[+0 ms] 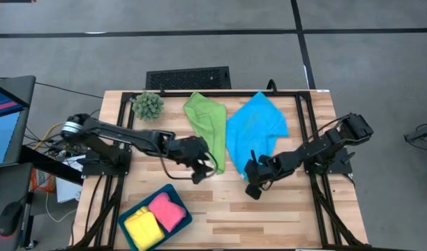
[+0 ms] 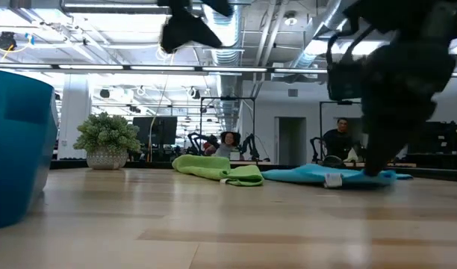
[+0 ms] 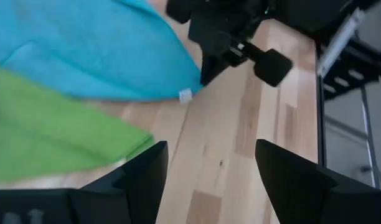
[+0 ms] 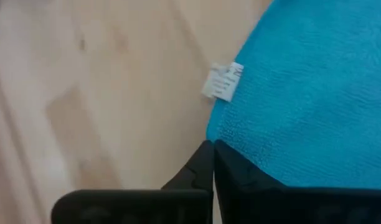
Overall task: Fold microfiber towels
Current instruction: Fold the blue microfiber towel
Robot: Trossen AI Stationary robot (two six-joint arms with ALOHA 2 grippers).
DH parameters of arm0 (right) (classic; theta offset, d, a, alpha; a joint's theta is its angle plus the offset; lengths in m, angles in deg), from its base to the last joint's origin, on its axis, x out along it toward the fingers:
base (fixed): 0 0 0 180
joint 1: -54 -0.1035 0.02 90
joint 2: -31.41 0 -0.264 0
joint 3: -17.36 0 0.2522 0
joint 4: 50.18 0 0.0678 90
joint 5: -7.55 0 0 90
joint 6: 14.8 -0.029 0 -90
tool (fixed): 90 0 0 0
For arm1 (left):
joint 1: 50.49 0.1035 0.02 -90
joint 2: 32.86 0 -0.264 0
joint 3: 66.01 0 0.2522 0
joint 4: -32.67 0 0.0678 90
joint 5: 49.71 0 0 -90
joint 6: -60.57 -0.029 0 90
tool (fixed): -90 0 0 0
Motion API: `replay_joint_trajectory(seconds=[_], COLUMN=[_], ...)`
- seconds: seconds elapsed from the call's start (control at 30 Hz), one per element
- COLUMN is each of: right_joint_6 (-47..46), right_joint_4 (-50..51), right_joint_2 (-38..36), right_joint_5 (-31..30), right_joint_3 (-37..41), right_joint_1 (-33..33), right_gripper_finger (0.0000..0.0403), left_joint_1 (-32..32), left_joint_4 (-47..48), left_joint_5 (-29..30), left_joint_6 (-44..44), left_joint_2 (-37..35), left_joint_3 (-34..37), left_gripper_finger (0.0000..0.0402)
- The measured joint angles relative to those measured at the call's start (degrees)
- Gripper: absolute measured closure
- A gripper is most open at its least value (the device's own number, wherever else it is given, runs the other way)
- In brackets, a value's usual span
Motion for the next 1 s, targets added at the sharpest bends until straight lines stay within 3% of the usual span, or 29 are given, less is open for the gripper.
replay_joint_trajectory(seconds=[0.27,0.43,0.67,1.0], right_joint_6=[-10.0,-16.3,-21.6,-25.4], right_joint_4=[0.1,0.3,0.0,0.3], right_joint_2=[-0.6,-0.6,-0.6,-0.6], right_joint_5=[0.7,0.9,0.9,0.4], right_joint_3=[0.1,0.1,0.1,0.0], right_joint_1=[-15.0,-23.0,-29.5,-31.5], right_gripper_finger=[0.0398,0.0387,0.0390,0.0385], left_joint_1=[3.1,4.7,5.6,5.7], left_joint_4=[-9.6,-11.6,-9.2,0.8], left_joint_5=[-6.5,-7.7,-11.2,-10.9], left_joint_6=[-10.2,-21.1,-28.8,-38.6], left_joint_2=[10.6,17.2,29.2,45.7], left_joint_3=[-0.7,-5.3,-18.5,-38.6], left_gripper_finger=[0.0166,0.0166,0.0166,0.0166])
